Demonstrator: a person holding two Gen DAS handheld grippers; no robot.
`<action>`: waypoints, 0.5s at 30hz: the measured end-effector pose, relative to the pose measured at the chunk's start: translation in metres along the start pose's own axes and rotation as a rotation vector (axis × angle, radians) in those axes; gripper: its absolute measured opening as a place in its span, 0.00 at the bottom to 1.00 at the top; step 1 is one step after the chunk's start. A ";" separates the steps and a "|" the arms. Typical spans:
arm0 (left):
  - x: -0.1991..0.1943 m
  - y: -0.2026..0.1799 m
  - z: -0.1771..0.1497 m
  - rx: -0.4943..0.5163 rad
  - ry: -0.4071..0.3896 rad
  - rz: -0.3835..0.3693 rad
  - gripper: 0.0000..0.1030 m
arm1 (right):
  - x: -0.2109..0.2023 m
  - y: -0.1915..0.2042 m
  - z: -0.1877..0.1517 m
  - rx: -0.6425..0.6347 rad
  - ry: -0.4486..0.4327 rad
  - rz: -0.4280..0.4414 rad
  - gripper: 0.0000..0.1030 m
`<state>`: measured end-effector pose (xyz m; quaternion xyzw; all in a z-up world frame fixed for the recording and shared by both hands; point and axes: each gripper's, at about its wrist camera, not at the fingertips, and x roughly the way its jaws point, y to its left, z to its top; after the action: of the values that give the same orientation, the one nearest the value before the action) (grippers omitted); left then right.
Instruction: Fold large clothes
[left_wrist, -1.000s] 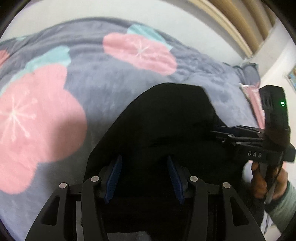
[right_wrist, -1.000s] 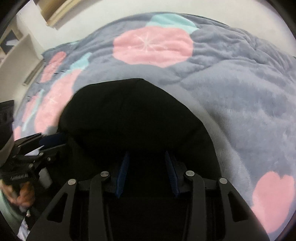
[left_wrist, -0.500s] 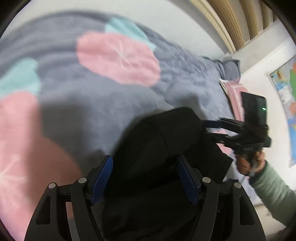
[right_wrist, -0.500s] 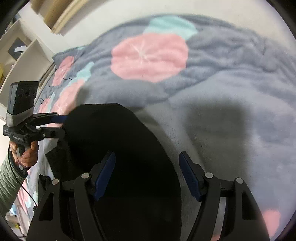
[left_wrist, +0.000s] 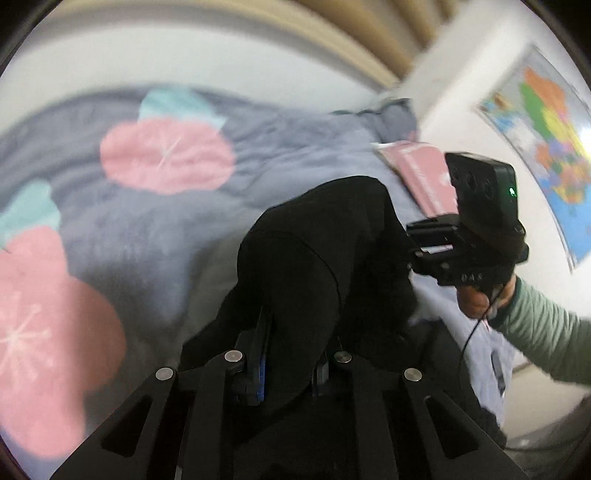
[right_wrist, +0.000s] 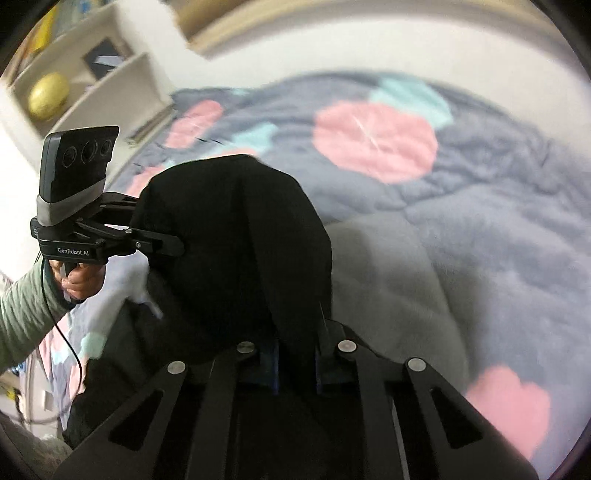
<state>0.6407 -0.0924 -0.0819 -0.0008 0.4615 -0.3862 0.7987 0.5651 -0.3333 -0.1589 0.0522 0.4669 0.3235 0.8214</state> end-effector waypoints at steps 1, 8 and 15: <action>-0.013 -0.016 -0.007 0.023 -0.006 0.009 0.15 | -0.017 0.017 -0.008 -0.021 -0.019 -0.012 0.15; -0.075 -0.114 -0.080 0.150 0.013 0.061 0.15 | -0.087 0.118 -0.081 -0.120 -0.062 -0.111 0.15; -0.094 -0.173 -0.171 0.132 0.076 0.070 0.18 | -0.109 0.176 -0.175 -0.153 -0.019 -0.171 0.15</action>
<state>0.3822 -0.0951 -0.0491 0.0824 0.4647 -0.3871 0.7921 0.3013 -0.2960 -0.1081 -0.0477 0.4358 0.2865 0.8519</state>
